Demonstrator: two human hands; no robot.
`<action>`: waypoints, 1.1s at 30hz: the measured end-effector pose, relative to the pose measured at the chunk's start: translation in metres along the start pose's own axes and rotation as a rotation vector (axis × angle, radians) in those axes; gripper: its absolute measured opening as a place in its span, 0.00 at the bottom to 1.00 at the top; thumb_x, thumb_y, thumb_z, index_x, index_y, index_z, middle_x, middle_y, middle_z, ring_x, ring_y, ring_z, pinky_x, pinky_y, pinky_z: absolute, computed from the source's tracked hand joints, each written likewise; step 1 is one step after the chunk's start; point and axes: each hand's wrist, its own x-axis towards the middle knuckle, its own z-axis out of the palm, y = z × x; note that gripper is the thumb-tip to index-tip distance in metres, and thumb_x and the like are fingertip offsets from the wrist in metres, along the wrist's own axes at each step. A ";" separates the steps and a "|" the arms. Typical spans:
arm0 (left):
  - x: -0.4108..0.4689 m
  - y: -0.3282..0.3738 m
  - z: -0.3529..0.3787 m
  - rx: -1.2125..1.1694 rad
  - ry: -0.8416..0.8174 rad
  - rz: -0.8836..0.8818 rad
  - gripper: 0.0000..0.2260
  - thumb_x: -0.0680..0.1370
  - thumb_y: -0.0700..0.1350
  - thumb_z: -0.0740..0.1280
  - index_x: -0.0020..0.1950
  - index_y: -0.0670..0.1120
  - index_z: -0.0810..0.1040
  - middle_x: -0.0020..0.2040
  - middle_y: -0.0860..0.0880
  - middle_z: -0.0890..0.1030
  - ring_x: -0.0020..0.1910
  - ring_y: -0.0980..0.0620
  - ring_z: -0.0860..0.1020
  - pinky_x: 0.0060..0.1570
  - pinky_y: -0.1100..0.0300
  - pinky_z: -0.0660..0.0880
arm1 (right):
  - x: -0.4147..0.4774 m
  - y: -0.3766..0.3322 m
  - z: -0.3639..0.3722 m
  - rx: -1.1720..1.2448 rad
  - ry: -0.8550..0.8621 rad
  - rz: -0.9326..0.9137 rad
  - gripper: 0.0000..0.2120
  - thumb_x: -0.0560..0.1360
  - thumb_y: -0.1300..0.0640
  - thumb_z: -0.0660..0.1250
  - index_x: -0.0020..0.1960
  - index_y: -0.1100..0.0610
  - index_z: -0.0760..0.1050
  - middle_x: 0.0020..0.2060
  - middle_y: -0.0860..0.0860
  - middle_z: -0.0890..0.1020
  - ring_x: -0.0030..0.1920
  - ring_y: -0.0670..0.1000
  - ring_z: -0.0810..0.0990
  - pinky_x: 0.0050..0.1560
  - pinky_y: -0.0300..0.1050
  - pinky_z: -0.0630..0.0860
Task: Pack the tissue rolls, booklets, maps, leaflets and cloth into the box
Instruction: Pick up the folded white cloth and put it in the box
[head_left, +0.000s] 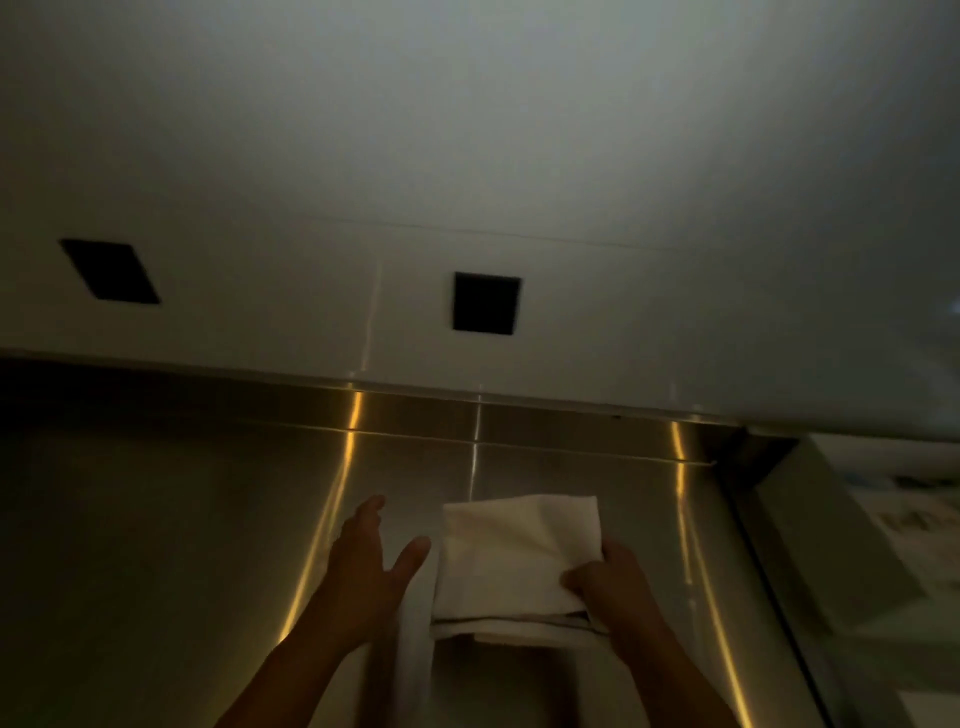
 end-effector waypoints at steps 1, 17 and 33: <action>-0.007 0.009 0.010 0.002 -0.010 -0.003 0.33 0.74 0.51 0.69 0.74 0.47 0.58 0.72 0.42 0.66 0.69 0.45 0.68 0.67 0.47 0.68 | -0.006 0.001 -0.017 0.019 0.004 0.001 0.18 0.64 0.74 0.65 0.43 0.52 0.78 0.34 0.50 0.82 0.35 0.50 0.80 0.30 0.40 0.74; -0.063 0.065 0.126 -0.128 -0.214 0.067 0.35 0.71 0.57 0.70 0.73 0.51 0.58 0.70 0.43 0.68 0.65 0.46 0.71 0.64 0.49 0.70 | -0.061 0.027 -0.158 0.067 0.163 0.003 0.22 0.65 0.73 0.66 0.56 0.56 0.76 0.44 0.56 0.82 0.46 0.57 0.80 0.41 0.47 0.77; -0.134 0.189 0.280 -0.105 -0.163 0.150 0.33 0.72 0.57 0.69 0.72 0.51 0.59 0.69 0.46 0.67 0.65 0.49 0.69 0.66 0.50 0.68 | -0.033 0.067 -0.384 0.122 0.132 -0.057 0.18 0.64 0.69 0.69 0.52 0.57 0.75 0.43 0.57 0.80 0.46 0.58 0.78 0.40 0.47 0.75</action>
